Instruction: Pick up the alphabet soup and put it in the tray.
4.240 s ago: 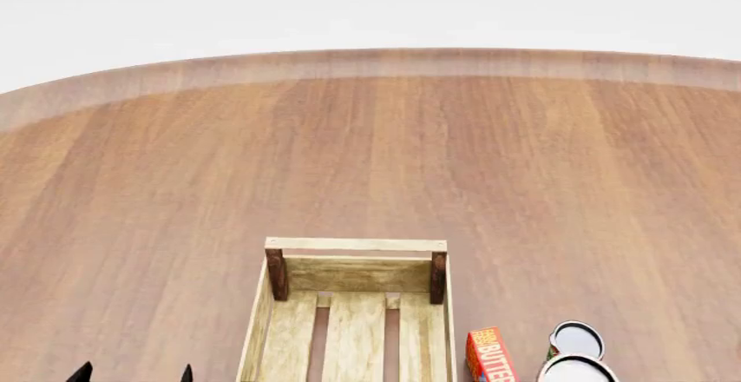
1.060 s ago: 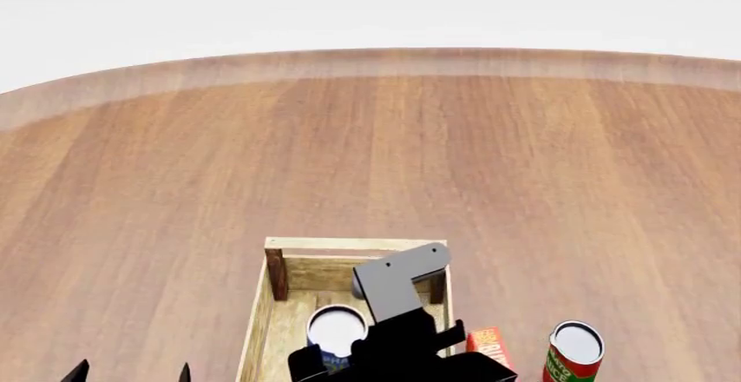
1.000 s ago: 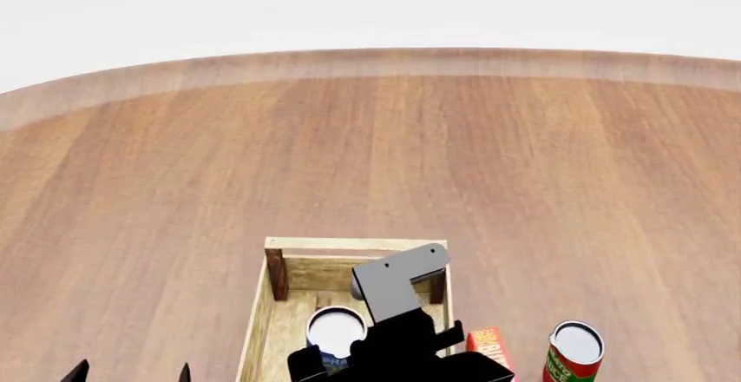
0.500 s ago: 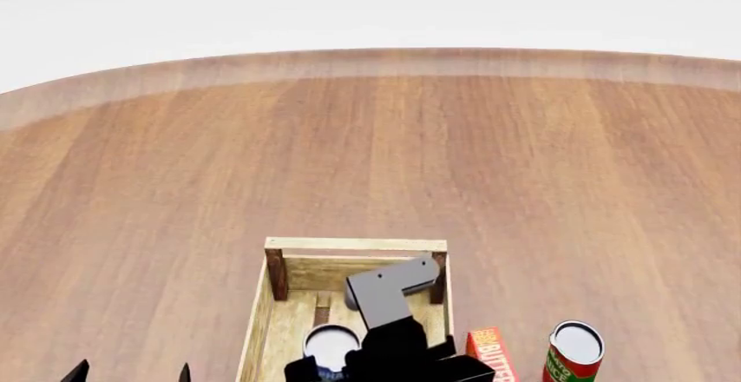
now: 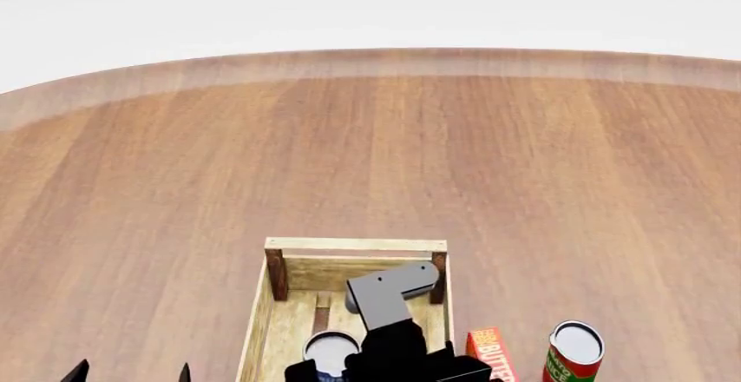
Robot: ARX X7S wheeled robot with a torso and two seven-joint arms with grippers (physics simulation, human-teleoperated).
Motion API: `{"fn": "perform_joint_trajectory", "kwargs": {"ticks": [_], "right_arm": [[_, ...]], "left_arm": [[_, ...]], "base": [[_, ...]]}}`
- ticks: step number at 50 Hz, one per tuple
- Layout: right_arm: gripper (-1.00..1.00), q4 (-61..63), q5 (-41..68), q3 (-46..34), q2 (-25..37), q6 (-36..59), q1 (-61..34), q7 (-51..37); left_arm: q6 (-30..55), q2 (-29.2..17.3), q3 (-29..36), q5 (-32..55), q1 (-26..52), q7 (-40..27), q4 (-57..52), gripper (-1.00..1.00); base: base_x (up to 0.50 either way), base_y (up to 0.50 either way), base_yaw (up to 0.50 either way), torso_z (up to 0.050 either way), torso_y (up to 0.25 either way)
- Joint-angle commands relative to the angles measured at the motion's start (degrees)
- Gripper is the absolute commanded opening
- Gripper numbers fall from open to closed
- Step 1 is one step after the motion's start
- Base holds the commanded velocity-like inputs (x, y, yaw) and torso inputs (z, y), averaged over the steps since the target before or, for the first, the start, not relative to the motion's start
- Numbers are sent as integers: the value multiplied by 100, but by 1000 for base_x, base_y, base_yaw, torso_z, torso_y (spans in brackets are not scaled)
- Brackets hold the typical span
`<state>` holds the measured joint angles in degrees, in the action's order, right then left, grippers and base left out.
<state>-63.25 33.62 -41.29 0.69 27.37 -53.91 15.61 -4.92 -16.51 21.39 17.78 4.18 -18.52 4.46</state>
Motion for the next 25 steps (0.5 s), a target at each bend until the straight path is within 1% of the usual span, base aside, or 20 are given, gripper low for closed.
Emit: {"fn": "perform_joint_trajectory", "kwargs": {"ticks": [1, 5, 6, 11, 25], "right_arm": [[-100, -160, 184, -190, -42, -126, -83, 30], [-100, -112, 246, -298, -23, -148, -74, 28], [100, -153, 282, -290, -30, -152, -96, 16], [100, 116, 370, -347, 49, -60, -44, -63], [100, 2326, 761, -243, 775, 780, 418, -849]], "left_arm": [[-9, -14, 17, 12, 0, -11, -4, 100], [-10, -19, 23, 15, 3, -15, -2, 100], [-9, -21, 24, 18, 2, -15, -3, 100], [-16, -23, 29, 20, 9, -18, 3, 100], [-26, -36, 49, 26, 12, -40, 5, 100]], "base": [[0, 0, 0, 0, 0], [0, 0, 1, 0, 0], [0, 3, 3, 0, 0], [0, 0, 0, 0, 0], [0, 0, 0, 0, 0]]}}
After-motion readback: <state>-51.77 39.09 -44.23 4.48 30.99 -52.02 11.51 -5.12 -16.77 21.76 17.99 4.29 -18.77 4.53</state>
